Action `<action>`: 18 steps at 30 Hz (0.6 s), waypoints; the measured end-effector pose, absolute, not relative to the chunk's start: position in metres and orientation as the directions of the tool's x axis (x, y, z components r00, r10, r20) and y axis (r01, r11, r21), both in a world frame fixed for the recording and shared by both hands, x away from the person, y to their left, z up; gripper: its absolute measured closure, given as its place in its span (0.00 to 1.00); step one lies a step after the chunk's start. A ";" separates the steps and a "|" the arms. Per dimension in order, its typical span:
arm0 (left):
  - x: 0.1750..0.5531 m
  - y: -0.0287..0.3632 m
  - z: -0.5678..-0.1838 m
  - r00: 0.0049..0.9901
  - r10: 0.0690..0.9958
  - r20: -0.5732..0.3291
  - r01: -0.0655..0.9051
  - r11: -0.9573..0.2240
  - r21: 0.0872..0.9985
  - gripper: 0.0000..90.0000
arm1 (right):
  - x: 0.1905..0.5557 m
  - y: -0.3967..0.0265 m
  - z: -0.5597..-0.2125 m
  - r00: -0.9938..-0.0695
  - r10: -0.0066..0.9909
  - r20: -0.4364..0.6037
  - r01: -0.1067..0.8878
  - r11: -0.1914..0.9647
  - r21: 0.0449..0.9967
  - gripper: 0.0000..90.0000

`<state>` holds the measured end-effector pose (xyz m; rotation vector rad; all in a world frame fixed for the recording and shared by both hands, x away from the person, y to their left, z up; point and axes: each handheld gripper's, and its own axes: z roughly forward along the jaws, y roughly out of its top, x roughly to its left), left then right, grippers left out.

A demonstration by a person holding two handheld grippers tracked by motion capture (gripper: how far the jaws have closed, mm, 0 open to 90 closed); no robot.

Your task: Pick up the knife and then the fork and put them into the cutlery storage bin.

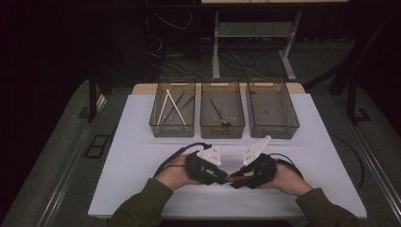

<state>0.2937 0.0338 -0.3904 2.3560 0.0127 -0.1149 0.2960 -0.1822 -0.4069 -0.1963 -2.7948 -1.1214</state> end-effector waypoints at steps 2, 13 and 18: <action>0.293 0.033 -0.391 0.996 -0.032 -0.081 0.034 -0.712 0.701 0.85 | 0.295 -0.181 -0.407 -0.986 0.067 0.154 0.155 0.720 0.677 0.82; 0.293 0.037 -0.389 0.998 -0.020 -0.066 0.034 -0.681 0.732 0.78 | 0.292 -0.183 -0.405 -0.982 0.082 0.171 0.178 0.707 0.685 0.84; 0.297 0.055 -0.387 0.995 0.072 -0.065 0.096 -0.629 0.771 0.55 | 0.296 -0.193 -0.402 -0.977 0.144 0.160 0.214 0.690 0.691 0.84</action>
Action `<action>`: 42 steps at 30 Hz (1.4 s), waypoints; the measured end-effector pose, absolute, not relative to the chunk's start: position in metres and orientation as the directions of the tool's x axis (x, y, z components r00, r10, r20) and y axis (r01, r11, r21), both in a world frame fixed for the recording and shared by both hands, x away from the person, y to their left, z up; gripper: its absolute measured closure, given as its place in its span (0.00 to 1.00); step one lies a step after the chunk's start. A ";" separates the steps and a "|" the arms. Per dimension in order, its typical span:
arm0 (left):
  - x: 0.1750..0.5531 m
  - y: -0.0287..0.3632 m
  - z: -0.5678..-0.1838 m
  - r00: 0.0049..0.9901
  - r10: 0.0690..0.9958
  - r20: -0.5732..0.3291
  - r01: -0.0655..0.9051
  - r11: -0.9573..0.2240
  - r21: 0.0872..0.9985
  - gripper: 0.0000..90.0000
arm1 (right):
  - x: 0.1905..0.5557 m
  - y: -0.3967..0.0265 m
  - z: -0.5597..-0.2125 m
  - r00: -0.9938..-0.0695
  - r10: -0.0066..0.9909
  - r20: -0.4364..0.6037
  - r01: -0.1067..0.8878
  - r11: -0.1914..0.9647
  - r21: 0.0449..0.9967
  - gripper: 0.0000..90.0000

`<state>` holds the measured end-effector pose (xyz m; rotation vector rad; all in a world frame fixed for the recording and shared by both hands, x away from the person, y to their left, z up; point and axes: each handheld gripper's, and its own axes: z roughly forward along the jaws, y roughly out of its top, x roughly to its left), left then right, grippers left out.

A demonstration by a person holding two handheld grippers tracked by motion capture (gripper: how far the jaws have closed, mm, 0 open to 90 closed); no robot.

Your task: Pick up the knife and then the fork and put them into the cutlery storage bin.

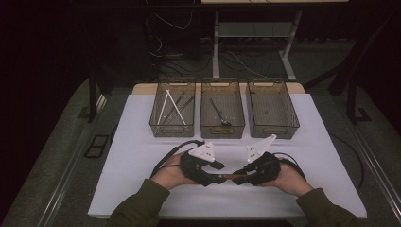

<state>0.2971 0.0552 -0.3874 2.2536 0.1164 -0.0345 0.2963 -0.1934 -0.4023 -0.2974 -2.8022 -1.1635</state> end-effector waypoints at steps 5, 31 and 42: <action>0.301 0.086 -0.388 0.974 0.220 -0.059 0.178 -0.568 0.803 0.46 | 0.305 -0.213 -0.397 -0.959 0.241 0.147 0.273 0.657 0.703 0.84; 0.296 0.141 -0.425 0.856 0.514 -0.042 0.344 -0.507 0.790 0.15 | 0.404 -0.338 -0.352 -0.547 0.835 0.058 0.579 0.328 0.746 0.84; 0.299 0.144 -0.426 0.849 0.526 -0.056 0.354 -0.487 0.798 0.16 | 0.453 -0.323 -0.384 -0.481 0.874 0.067 0.697 0.335 0.634 0.84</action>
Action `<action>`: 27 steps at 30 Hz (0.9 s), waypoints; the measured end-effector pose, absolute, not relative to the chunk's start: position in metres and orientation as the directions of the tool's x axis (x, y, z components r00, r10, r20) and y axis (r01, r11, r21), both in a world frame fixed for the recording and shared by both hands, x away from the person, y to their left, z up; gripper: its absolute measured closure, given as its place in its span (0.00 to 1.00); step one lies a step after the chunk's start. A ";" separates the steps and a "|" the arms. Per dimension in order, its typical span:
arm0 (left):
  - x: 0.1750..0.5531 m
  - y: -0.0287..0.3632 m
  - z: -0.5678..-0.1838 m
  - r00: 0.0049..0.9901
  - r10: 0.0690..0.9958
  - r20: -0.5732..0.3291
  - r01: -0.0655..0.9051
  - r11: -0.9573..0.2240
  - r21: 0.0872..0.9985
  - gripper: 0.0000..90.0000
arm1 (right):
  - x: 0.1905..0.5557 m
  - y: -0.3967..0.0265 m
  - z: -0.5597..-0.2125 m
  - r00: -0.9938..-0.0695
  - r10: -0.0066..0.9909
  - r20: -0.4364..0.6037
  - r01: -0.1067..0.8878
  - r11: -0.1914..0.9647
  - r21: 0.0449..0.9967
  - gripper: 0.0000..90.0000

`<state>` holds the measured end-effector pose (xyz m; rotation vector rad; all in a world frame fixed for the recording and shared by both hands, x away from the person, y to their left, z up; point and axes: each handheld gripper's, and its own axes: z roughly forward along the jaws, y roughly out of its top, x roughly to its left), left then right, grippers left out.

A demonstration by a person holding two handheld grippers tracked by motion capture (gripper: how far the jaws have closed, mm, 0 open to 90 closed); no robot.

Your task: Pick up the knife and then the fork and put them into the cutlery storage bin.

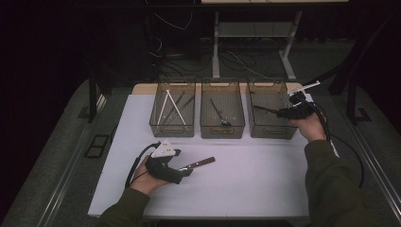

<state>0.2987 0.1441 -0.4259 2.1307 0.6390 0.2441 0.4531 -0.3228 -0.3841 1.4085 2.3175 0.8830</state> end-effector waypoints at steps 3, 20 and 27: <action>0.299 0.145 -0.426 0.851 0.522 -0.053 0.351 -0.491 0.797 0.16 | 0.457 -0.322 -0.390 -0.473 0.878 0.078 0.707 0.325 0.629 0.84; 0.305 0.143 -0.428 0.849 0.526 -0.050 0.357 -0.501 0.789 0.23 | 0.416 -0.328 -0.375 -0.528 0.839 0.131 0.599 0.258 0.758 0.36; 0.317 0.144 -0.438 0.857 0.510 -0.071 0.377 -0.528 0.761 0.50 | 0.374 -0.310 -0.373 -0.622 0.772 0.132 0.527 0.288 0.800 0.31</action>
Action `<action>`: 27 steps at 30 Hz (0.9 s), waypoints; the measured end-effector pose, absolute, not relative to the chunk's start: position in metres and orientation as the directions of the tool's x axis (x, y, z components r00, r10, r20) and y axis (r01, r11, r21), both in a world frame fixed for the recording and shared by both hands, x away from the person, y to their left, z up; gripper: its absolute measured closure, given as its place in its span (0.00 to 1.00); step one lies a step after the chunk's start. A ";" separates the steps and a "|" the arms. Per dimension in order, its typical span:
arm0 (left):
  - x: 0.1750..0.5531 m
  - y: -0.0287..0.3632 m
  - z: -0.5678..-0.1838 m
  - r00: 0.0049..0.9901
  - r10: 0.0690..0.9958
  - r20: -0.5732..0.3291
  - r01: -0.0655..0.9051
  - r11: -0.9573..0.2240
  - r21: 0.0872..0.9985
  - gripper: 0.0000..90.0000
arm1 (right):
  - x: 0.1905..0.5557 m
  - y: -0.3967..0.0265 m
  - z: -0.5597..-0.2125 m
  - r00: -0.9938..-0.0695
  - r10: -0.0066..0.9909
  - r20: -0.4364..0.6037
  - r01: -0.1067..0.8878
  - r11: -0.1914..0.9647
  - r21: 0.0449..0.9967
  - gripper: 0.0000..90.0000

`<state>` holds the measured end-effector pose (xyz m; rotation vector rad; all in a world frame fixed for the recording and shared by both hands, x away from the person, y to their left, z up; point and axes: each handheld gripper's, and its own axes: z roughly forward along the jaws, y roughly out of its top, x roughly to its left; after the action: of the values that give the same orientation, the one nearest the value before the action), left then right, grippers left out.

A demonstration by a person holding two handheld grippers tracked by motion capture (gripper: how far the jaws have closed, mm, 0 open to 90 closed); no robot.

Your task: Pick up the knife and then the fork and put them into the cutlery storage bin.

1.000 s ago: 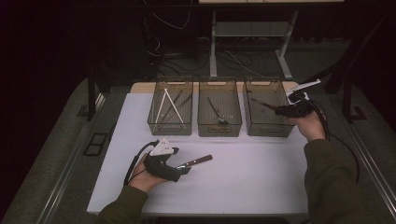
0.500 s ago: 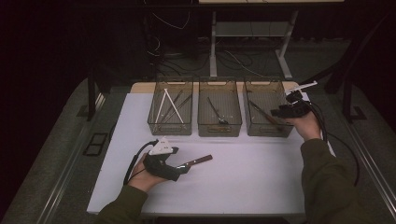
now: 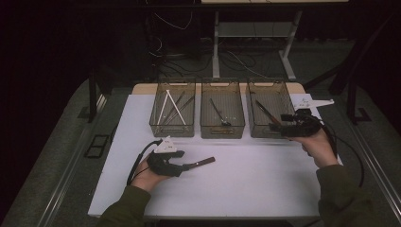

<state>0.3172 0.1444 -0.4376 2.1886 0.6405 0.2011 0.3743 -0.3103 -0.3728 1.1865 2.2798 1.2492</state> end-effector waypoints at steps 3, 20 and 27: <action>0.320 0.143 -0.439 0.868 0.491 -0.071 0.374 -0.555 0.742 0.59 | 0.357 -0.302 -0.377 -0.662 0.737 0.136 0.509 0.310 0.803 0.29; 0.326 0.129 -0.444 0.919 0.393 -0.041 0.319 -0.677 0.663 0.77 | 0.290 -0.282 -0.415 -0.782 0.602 0.162 0.460 0.382 0.802 0.23; 0.326 0.128 -0.445 0.932 0.362 -0.032 0.290 -0.687 0.666 0.84 | 0.289 -0.275 -0.420 -0.795 0.585 0.163 0.452 0.391 0.802 0.22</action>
<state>0.3260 0.1282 -0.4446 2.3716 0.4595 0.1323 0.2888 -0.2753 -0.4200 0.9369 2.4958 1.3669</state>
